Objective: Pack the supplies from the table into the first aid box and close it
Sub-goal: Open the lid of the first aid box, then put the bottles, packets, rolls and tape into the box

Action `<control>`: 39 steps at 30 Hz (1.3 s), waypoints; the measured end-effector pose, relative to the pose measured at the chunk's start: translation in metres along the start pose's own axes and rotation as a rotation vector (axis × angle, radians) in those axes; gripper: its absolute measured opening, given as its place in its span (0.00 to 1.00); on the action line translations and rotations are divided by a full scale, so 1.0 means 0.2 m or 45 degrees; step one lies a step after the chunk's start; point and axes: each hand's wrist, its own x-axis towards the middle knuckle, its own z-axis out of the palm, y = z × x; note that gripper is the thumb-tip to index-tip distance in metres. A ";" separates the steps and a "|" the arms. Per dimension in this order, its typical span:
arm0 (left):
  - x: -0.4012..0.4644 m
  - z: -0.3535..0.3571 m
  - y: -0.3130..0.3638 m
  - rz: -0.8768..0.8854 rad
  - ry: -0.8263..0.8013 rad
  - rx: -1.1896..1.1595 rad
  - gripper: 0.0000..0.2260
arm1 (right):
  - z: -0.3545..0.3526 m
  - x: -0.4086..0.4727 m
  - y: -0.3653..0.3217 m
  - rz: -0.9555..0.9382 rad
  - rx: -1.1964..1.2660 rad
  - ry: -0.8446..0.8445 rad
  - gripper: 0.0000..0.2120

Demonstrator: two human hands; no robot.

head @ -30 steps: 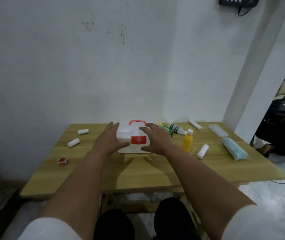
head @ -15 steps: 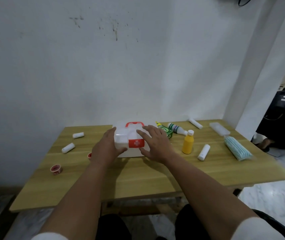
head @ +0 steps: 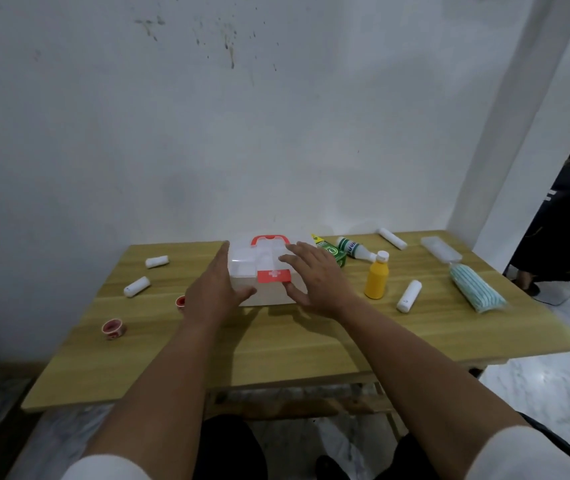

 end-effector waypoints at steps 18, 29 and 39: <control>0.01 -0.01 0.02 -0.170 0.022 -0.266 0.48 | -0.17 0.31 0.05 0.196 0.653 0.302 0.09; 0.02 0.02 -0.03 -0.202 -0.031 -0.230 0.51 | -0.23 0.72 0.23 0.818 0.880 0.289 0.18; 0.04 0.02 -0.02 -0.155 0.033 -0.170 0.47 | -0.11 0.69 0.36 1.252 1.097 0.075 0.30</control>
